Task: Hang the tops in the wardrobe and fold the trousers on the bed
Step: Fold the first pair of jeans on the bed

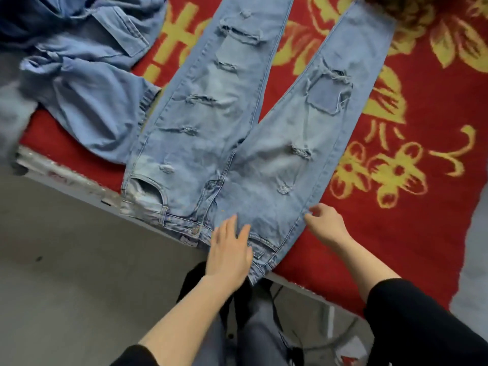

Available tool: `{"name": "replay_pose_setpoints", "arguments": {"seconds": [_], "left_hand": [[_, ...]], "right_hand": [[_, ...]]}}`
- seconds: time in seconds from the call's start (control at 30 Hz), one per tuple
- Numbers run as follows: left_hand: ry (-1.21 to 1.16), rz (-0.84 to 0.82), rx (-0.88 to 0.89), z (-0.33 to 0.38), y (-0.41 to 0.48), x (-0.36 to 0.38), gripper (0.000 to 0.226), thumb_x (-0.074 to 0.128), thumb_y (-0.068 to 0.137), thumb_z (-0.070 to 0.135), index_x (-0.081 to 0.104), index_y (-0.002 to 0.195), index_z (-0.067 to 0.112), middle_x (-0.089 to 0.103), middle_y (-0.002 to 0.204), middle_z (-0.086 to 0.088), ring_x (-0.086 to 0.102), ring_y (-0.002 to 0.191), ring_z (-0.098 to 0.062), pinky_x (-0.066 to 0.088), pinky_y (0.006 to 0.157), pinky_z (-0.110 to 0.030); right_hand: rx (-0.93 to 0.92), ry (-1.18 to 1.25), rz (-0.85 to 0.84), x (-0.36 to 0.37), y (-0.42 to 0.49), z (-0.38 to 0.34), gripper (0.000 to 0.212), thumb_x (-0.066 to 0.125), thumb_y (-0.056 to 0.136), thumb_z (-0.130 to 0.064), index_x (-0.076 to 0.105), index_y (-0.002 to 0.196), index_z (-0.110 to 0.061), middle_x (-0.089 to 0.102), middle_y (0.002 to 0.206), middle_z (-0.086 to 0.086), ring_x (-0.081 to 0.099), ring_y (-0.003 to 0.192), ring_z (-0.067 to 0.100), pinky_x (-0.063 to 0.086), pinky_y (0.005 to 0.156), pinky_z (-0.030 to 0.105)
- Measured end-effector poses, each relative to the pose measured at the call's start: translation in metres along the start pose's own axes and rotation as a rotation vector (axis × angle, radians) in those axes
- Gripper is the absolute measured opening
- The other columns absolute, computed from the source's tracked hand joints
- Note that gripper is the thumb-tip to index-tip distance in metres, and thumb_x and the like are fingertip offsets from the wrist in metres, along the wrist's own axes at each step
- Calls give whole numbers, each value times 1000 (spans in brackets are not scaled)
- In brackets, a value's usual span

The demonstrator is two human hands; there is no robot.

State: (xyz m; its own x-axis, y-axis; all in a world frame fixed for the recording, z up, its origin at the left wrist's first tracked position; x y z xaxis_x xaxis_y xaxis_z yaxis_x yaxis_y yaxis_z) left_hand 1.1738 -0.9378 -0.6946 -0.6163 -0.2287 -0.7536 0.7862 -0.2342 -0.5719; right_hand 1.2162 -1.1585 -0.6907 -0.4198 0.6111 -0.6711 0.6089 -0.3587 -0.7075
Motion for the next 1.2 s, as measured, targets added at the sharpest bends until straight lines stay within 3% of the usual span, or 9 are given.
{"name": "replay_pose_setpoints", "arguments": {"seconds": [0.23, 0.33, 0.47, 0.6, 0.7, 0.83, 1.03, 1.1, 1.2], "left_hand": [[-16, -260, -144, 51, 20, 84, 89, 51, 91, 52, -10, 151, 25, -24, 155, -16, -20, 141, -42, 14, 112, -60], [44, -291, -185, 54, 28, 82, 91, 54, 91, 47, -11, 150, 23, -18, 155, -21, -14, 141, -47, 20, 107, -64], [11, -251, -240, 56, 38, 49, 71, 63, 86, 26, 17, 140, 21, 23, 143, -22, 28, 132, -47, 31, 99, -60], [-458, -169, -264, 17, 51, -1, 37, 49, 78, 1, 53, 113, 10, 60, 108, -20, 55, 104, -41, 45, 81, -41], [-686, -178, -194, -28, 59, -49, 18, 43, 72, -6, 56, 74, 6, 51, 66, -17, 53, 71, -37, 33, 55, -33], [-801, -214, -168, -95, 65, -112, 43, 36, 76, -11, 63, 68, 22, 40, 47, 4, 31, 42, -11, 21, 42, -23], [-847, -63, -369, -225, 78, -150, 42, 40, 77, -7, 59, 59, 25, 46, 43, 10, 47, 46, -13, 28, 50, -24], [-735, -77, -411, -258, 82, -141, 29, 44, 79, 7, 60, 75, 30, 59, 66, 1, 57, 68, -28, 33, 59, -32], [-529, -205, -443, -271, 92, -128, 9, 50, 89, 23, 47, 97, 19, 62, 101, -9, 58, 98, -32, 41, 73, -35]], "right_hand": [[189, 380, 18, 14, 64, 32, 40, 68, 78, -33, 47, 102, -9, 60, 89, 6, 63, 79, 26, 57, 75, 47], [228, 652, 79, 12, 66, 26, 25, 68, 77, -14, 45, 89, -12, 56, 79, 9, 53, 55, 19, 50, 51, 32], [56, 661, 56, -12, 55, -24, 17, 59, 76, 1, 47, 87, -6, 50, 66, 13, 45, 43, 19, 38, 36, 20], [-50, 650, 16, -30, 43, -83, 18, 56, 77, 5, 47, 87, -6, 50, 67, 15, 47, 31, 15, 36, 33, 19], [-94, 676, 42, -32, 39, -130, 19, 57, 76, 1, 45, 90, -7, 51, 67, 13, 48, 30, 16, 38, 36, 24], [-215, 738, 122, -20, 34, -223, 20, 58, 76, -3, 41, 84, -9, 51, 69, 16, 50, 38, 25, 37, 34, 23], [-386, 654, 44, 50, 39, -360, 24, 61, 75, -9, 39, 79, -17, 46, 69, 4, 51, 55, 26, 48, 41, 36], [-381, 486, -83, 87, 46, -378, 18, 62, 81, -14, 49, 94, -15, 54, 75, 0, 58, 61, 23, 55, 58, 42], [-283, 260, -236, 124, 63, -370, 44, 62, 88, -24, 48, 129, -12, 64, 103, 4, 61, 78, 19, 47, 71, 32]]}}
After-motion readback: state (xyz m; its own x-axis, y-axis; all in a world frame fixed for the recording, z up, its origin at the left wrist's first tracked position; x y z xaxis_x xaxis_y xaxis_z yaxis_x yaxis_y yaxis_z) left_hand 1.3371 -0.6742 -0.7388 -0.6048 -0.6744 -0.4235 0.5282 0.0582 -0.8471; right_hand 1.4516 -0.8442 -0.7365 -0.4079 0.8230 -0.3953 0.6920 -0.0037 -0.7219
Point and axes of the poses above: each hand's wrist, its own y-axis towards the middle knuckle, its own x-axis out of the palm, z = x × y, the point moved 9 cm from there along y, towards the middle knuckle
